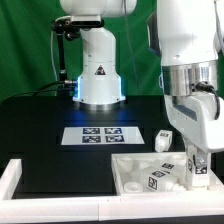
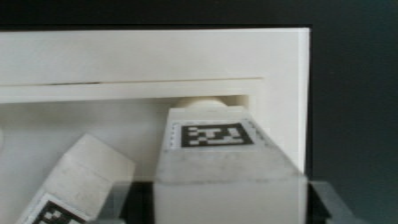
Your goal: Assemble one leg
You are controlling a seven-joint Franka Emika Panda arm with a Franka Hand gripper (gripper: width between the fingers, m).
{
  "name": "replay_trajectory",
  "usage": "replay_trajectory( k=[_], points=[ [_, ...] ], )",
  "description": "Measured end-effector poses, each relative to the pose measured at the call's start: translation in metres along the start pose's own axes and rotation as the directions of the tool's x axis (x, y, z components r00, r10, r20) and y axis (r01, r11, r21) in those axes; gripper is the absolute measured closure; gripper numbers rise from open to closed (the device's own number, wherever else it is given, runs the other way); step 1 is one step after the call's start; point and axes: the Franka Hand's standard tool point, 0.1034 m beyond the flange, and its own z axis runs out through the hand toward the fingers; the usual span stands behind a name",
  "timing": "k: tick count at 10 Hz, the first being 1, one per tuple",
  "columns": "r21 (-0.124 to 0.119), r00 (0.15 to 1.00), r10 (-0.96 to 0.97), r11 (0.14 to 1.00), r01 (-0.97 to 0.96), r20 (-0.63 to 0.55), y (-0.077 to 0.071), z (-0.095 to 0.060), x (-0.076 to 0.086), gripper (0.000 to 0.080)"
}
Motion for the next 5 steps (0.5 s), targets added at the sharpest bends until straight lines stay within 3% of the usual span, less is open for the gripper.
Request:
replay_trajectory(
  k=[1, 3, 4, 5],
  points=[
    [0.001, 0.987, -0.158, 0.987, 0.158, -0.001, 0.0, 0.0, 0.001, 0.0512],
    [0.005, 0.882, -0.472, 0.882, 0.472, -0.001, -0.001, 0.0, -0.001, 0.0227],
    [0.005, 0.833, -0.554, 0.833, 0.554, 0.005, 0.0, 0.001, -0.008, 0.0227],
    [0.001, 0.786, -0.618, 0.787, 0.618, 0.007, 0.001, 0.002, -0.016, 0.0166]
  ],
)
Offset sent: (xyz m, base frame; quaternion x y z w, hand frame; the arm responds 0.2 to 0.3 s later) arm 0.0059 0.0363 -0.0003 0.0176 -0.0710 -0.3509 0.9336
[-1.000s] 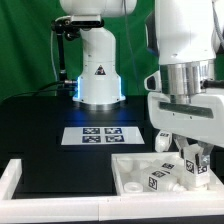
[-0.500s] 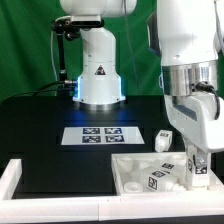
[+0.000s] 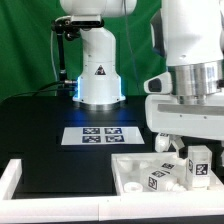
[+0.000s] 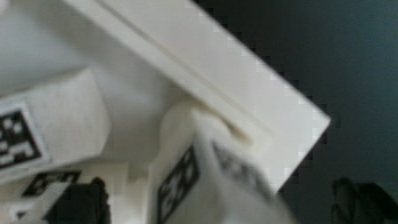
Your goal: Assemble one leg
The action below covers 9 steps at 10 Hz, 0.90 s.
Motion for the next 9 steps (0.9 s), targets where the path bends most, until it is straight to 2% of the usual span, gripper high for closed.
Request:
replay_trajectory(
  k=[2, 3, 4, 5, 6, 7, 8, 9],
  points=[
    [-0.001, 0.992, -0.126, 0.992, 0.126, -0.004, 0.003, -0.001, 0.005, 0.0154],
    [-0.014, 0.975, -0.22, 0.975, 0.22, 0.001, 0.003, -0.001, 0.004, 0.0151],
    [-0.062, 0.901, -0.432, 0.899, 0.434, 0.034, 0.004, -0.003, 0.002, 0.0151],
    [-0.066, 0.826, -0.562, 0.824, 0.563, 0.046, 0.002, -0.007, 0.007, 0.0151],
    [-0.069, 0.713, -0.694, 0.71, 0.701, 0.104, 0.001, -0.011, 0.013, 0.0151],
    [-0.064, 0.694, -0.714, 0.691, 0.72, 0.094, -0.005, -0.009, 0.017, 0.0151],
    [-0.067, 0.725, -0.682, 0.722, 0.688, 0.095, -0.004, -0.008, 0.015, 0.0151],
    [-0.067, 0.724, -0.683, 0.721, 0.69, 0.095, -0.003, -0.008, 0.016, 0.0277]
  ],
)
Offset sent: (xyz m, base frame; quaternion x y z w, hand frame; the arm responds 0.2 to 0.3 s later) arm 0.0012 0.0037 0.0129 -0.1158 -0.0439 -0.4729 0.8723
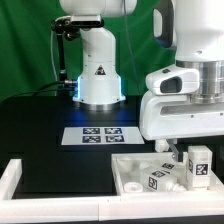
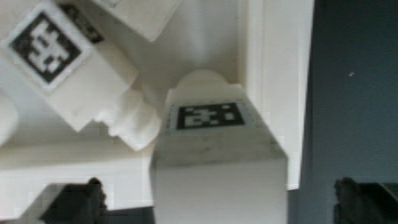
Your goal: Assemble one leg
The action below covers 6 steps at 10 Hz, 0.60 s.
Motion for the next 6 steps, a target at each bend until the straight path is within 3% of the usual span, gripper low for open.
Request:
replay_trajectory(
  k=[1, 2, 3, 5, 6],
  points=[
    [0.001, 0.999, 0.038, 0.999, -0.038, 0.0, -0.0001, 0.0001, -0.0001, 0.0426],
    [0.001, 0.995, 0.104, 0.995, -0.104, 0.0, -0.0001, 0.0001, -0.0001, 0.0426],
    [0.001, 0.983, 0.182, 0.983, -0.182, 0.0, 0.0002, 0.0001, 0.0, 0.0515],
    [-0.03, 0.923, 0.385, 0.922, -0.386, -0.015, -0.0011, 0.0, -0.0011, 0.0515],
    [-0.033, 0.857, 0.514, 0.857, -0.515, -0.023, -0.0004, -0.0002, -0.0012, 0.0515]
  ],
)
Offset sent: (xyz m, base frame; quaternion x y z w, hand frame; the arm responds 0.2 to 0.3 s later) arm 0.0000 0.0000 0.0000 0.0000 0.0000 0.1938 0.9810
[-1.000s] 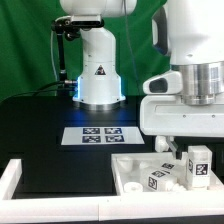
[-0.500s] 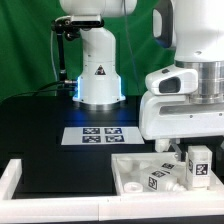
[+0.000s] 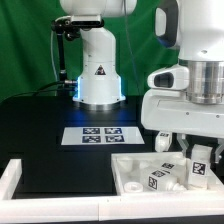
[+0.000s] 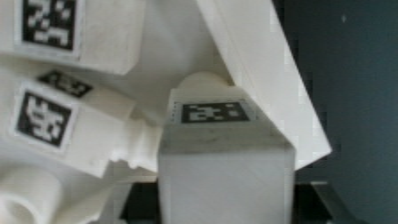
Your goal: Assemble one leg
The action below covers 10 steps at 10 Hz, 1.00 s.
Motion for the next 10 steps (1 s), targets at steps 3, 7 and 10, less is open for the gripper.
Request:
replay_trajectory(
  k=[3, 7, 10],
  points=[
    [0.002, 0.857, 0.516, 0.857, -0.516, -0.019, 0.0024, 0.0009, 0.0005, 0.0515],
    [0.012, 0.704, 0.711, 0.704, -0.71, -0.01, 0.0056, 0.0018, 0.0005, 0.0514],
    [0.027, 0.967, 0.253, 0.967, -0.253, -0.02, 0.0102, 0.0025, 0.0091, 0.0192]
  ],
)
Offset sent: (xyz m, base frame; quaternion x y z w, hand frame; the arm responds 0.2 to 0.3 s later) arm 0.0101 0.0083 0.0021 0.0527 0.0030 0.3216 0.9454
